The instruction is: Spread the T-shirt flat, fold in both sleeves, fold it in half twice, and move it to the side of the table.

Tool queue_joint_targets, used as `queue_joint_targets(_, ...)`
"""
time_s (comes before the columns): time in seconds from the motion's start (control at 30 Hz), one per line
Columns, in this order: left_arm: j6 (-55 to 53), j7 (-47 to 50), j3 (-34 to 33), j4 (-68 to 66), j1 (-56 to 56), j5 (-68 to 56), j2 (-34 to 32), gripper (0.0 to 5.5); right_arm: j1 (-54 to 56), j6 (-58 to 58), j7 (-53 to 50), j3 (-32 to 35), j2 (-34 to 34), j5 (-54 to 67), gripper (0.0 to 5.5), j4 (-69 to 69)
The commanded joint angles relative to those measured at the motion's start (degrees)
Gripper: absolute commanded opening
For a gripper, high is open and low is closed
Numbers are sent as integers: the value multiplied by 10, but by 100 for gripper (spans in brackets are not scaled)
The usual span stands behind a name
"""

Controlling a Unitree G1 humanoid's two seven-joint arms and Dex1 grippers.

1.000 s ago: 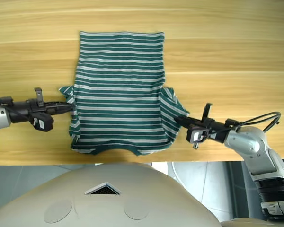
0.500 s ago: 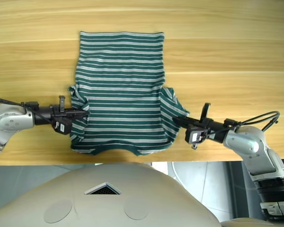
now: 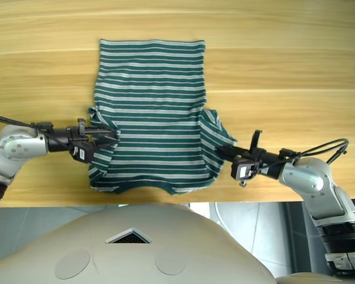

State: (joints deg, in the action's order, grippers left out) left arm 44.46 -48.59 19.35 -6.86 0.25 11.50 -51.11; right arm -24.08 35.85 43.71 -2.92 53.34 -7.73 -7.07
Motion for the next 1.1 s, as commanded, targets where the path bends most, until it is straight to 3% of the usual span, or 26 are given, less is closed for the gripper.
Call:
queue_joint_targets(0.03,-6,-12,7,-2,1,-8,1,202,13,-33,-15,14,0,-23,104,14)
queue_joint_targets(0.17,-5,-8,9,-8,1,-7,7,264,43,-83,-81,59,12,-107,171,62)
queue_joint_targets(0.33,-1,2,2,-11,1,-2,12,341,-11,-83,-95,116,37,-132,245,36)
queue_joint_targets(0.77,-2,14,5,-3,3,3,15,538,-5,-72,-66,14,27,-140,245,49)
queue_joint_targets(0.9,-3,16,5,-2,5,4,14,538,0,-73,-63,-2,29,-136,245,47)
queue_joint_targets(1.1,-4,18,4,1,7,5,14,540,-7,-67,-65,-8,38,-128,157,44)
